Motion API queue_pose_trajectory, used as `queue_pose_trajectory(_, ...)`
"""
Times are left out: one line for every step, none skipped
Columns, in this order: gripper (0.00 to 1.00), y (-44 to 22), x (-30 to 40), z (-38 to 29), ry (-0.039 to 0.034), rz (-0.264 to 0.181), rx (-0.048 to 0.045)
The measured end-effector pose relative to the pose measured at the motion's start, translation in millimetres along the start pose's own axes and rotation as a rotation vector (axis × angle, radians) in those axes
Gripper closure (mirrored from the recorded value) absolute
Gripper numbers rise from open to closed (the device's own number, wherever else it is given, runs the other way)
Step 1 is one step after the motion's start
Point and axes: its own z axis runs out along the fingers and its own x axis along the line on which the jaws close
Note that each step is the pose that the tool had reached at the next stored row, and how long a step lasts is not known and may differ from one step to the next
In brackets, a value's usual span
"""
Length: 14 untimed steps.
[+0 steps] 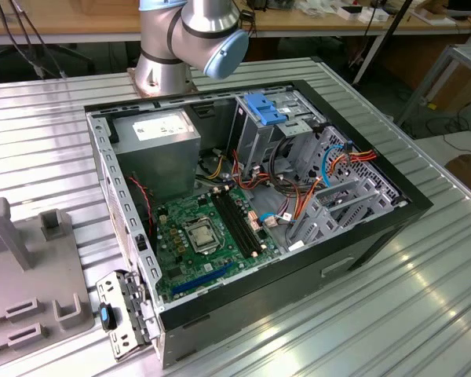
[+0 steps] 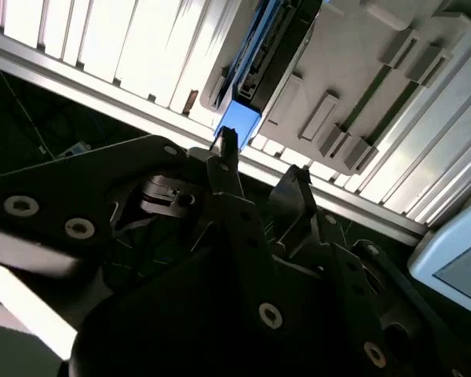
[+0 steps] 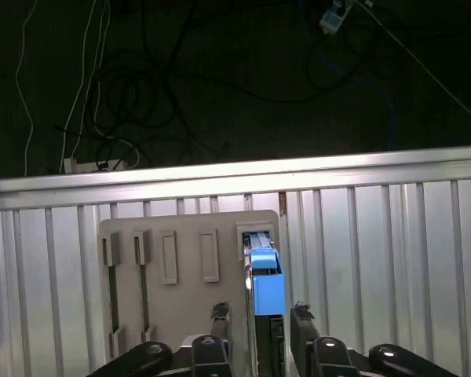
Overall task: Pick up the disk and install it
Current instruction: 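Pick up the disk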
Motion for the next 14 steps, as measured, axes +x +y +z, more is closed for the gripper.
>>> queue_pose_trajectory(0.52,0.0,-0.1,4.2,0.0,-0.001,-0.0001)
queue_pose_trajectory(0.46,0.1,-0.1,6.6,0.0,-0.001,0.0)
queue_pose_trajectory(0.4,0.1,-0.1,8.6,0.0,-0.001,0.0)
queue_pose_trajectory(0.4,0.2,-0.2,11.2,0.0,-0.001,-0.0001)
queue_pose_trajectory(0.4,0.2,-0.3,14.4,-0.0003,-0.003,-0.0001)
queue_pose_trajectory(0.4,0.3,-0.3,15.8,-0.0011,-0.003,-0.0002)
queue_pose_trajectory(0.4,0.3,-0.3,17.1,-0.0028,-0.004,-0.0003)
queue_pose_trajectory(0.4,0.3,-0.3,18.4,-0.0051,-0.005,-0.0004)
queue_pose_trajectory(0.4,0.3,-0.4,19.7,-0.0079,-0.007,-0.0006)
queue_pose_trajectory(0.4,0.4,-0.3,21.1,-0.0139,-0.008,-0.001)
queue_pose_trajectory(0.4,0.4,-0.4,22.6,-0.0213,-0.009,-0.0015)
queue_pose_trajectory(0.4,0.5,-0.5,25.0,-0.0255,-0.01,-0.0016)
queue_pose_trajectory(0.4,0.5,-0.2,27.5,-0.0256,-0.011,-0.0018)
queue_pose_trajectory(0.4,0.4,0.3,29.4,-0.0256,-0.011,-0.0026)
